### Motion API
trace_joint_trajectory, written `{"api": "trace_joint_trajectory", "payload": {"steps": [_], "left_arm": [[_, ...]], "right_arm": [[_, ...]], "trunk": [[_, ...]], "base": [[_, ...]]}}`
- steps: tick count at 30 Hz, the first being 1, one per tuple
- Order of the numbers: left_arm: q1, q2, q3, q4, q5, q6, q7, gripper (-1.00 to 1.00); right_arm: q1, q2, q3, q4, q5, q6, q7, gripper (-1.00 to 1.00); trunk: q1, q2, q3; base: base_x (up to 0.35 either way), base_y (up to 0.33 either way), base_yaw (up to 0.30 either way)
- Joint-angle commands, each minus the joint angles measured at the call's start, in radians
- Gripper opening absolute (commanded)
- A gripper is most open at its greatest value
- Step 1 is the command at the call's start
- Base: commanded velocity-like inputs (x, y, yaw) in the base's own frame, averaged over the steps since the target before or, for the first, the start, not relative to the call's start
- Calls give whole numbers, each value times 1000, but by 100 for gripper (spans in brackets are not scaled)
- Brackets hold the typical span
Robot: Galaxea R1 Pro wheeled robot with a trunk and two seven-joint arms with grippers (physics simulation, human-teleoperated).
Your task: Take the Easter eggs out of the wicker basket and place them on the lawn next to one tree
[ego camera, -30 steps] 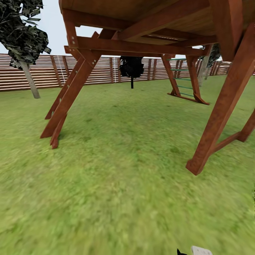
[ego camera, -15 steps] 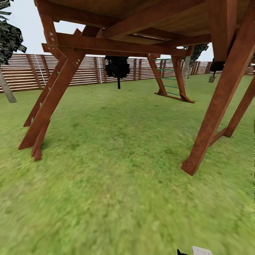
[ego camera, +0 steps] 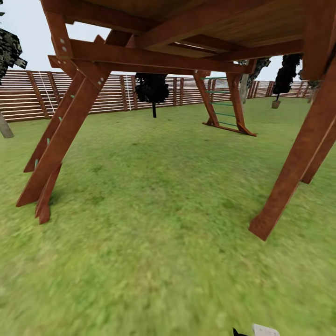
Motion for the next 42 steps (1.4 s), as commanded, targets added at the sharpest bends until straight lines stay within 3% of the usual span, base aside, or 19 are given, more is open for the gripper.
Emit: {"api": "trace_joint_trajectory", "payload": {"steps": [1, 18, 42], "left_arm": [[-1, 0, -1, 1, -1, -3, 3, 100], [-1, -1, -1, 1, -3, -3, 4, 100], [-1, 0, -1, 1, -4, -2, 4, 100]], "right_arm": [[0, 0, 0, 0, -7, -3, 0, 100], [0, 1, 0, 0, -7, -3, 0, 100], [0, -1, 0, 0, -6, -3, 0, 100]], "trunk": [[0, 0, -1], [0, 0, -1], [0, 0, -1]], "base": [[268, 215, 0], [306, 150, 0], [336, 4, -2]]}}
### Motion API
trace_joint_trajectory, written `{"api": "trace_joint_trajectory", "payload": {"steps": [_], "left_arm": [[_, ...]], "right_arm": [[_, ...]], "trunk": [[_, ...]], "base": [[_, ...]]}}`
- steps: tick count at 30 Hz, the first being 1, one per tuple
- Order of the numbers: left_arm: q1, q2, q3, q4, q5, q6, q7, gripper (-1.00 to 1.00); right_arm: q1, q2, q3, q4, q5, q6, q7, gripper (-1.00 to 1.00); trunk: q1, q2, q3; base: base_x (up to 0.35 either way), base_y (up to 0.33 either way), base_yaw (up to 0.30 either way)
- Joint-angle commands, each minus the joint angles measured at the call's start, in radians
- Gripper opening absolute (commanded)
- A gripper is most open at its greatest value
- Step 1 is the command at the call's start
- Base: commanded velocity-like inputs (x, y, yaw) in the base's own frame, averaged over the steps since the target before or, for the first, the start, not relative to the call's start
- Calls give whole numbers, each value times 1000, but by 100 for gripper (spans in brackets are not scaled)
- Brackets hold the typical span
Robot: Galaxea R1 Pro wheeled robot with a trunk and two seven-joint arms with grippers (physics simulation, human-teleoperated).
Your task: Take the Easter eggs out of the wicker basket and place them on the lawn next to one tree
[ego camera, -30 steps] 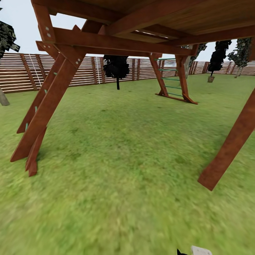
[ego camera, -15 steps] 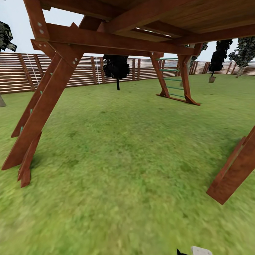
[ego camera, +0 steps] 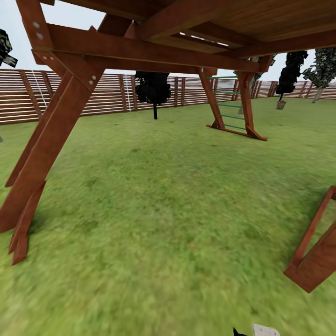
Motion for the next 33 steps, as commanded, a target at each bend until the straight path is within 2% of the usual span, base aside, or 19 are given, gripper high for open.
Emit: {"api": "trace_joint_trajectory", "payload": {"steps": [1, 16, 33], "left_arm": [[0, 0, -1, 1, -1, -3, 4, 100], [0, 0, -1, 1, 0, -3, 4, 100], [0, -1, -1, 1, 0, -3, 4, 100]], "right_arm": [[0, 0, 0, 1, -7, -4, 0, 100], [0, 0, -1, -1, -8, -4, 0, 100], [0, 0, 1, 1, -6, -4, 0, 100]], "trunk": [[0, 0, -1], [0, 0, -1], [0, 0, -1]], "base": [[336, 0, 0], [336, 1, 0], [336, 92, 0]]}}
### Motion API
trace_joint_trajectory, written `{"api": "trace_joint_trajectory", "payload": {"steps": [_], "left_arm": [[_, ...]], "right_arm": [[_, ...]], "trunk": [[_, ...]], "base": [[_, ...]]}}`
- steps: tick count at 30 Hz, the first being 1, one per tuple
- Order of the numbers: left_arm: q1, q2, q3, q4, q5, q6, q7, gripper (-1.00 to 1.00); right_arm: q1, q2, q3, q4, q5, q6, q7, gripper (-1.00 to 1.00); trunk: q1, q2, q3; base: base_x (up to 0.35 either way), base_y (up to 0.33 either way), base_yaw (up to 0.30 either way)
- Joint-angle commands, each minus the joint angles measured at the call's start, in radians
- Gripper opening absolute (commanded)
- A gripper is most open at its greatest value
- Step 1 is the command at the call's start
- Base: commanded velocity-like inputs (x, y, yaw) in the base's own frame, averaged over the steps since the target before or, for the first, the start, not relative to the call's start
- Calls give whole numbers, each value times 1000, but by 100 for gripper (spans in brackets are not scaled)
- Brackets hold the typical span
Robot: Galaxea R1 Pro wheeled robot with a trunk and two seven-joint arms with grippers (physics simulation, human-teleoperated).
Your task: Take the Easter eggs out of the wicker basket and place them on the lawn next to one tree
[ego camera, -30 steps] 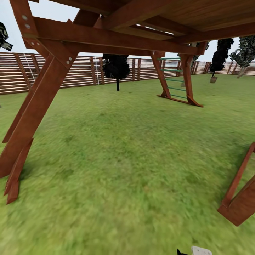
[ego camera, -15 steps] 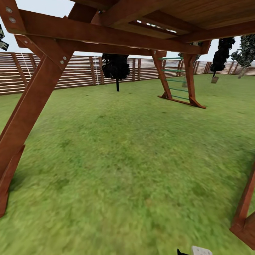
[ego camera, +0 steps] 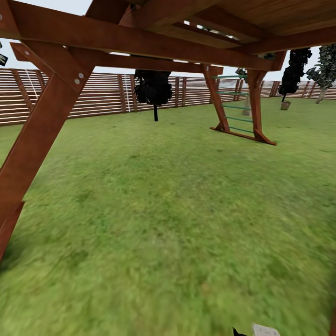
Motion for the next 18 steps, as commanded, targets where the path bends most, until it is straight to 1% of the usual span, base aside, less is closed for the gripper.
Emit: {"api": "trace_joint_trajectory", "payload": {"steps": [1, 7, 15, 18], "left_arm": [[-1, 0, -1, 1, -1, -3, 4, 100], [-1, 0, -1, 2, -2, -3, 4, 100], [-1, 0, -1, 2, -2, -3, 4, 100], [-1, 0, -1, 2, -2, -4, 4, 100]], "right_arm": [[0, 0, 1, 1, -6, -4, 0, 100], [0, 0, 1, 1, -2, -4, 0, 100], [0, 0, 1, 1, -2, -4, 0, 100], [0, 1, 2, -1, -8, -4, 0, 100]], "trunk": [[0, 0, -1], [0, 0, -1], [0, 0, -1], [0, 0, -1]], "base": [[336, 100, 0], [336, 67, 0], [336, 4, 0], [336, -63, 0]]}}
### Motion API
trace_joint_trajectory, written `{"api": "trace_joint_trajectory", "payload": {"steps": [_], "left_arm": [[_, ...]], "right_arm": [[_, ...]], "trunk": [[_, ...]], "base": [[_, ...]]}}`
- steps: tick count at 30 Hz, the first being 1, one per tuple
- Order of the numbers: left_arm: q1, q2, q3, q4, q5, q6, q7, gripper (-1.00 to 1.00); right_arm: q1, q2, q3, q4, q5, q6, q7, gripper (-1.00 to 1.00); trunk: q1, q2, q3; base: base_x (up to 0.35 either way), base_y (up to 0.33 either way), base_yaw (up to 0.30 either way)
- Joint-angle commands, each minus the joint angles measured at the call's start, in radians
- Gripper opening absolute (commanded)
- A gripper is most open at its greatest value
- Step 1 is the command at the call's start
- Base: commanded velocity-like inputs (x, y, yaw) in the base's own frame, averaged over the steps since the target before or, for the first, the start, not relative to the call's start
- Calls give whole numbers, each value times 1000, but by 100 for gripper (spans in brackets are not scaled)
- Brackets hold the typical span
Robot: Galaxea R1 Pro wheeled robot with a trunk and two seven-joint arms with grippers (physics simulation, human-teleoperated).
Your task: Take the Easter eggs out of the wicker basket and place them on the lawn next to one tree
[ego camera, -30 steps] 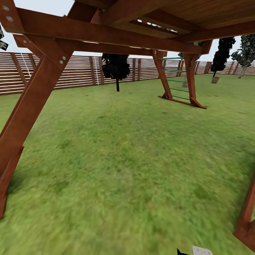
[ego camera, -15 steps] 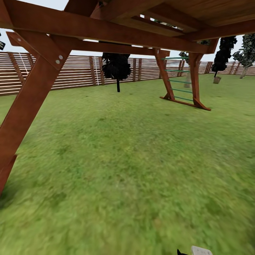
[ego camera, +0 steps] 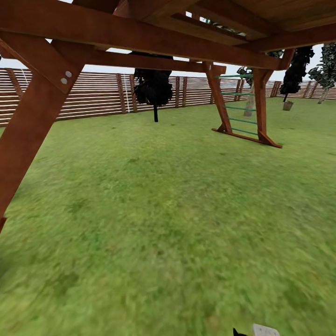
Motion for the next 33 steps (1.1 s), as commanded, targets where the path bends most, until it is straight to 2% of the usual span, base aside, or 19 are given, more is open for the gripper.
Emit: {"api": "trace_joint_trajectory", "payload": {"steps": [1, 7, 16, 25, 33], "left_arm": [[0, 0, -1, 1, -1, -3, 5, 100], [0, 0, -1, 1, -1, -3, 5, 100], [0, 0, -1, 1, -1, -3, 5, 100], [0, 0, -1, 1, -1, -3, 5, 100], [0, 0, -1, 1, -1, -2, 5, 100]], "right_arm": [[0, 0, 0, 1, -8, -4, 0, 100], [0, 0, 0, 1, -10, -4, 0, 100], [0, 0, 0, 1, -10, -4, 0, 100], [0, 0, 0, 1, -10, -4, 0, 100], [0, 0, 0, 1, -10, -4, 3, 100]], "trunk": [[0, 0, -1], [0, 0, -1], [0, 0, -1], [0, 0, -1], [0, 0, -1]], "base": [[336, -26, 0], [336, -7, -9], [336, 0, -179], [270, 0, -14], [203, 0, -221]]}}
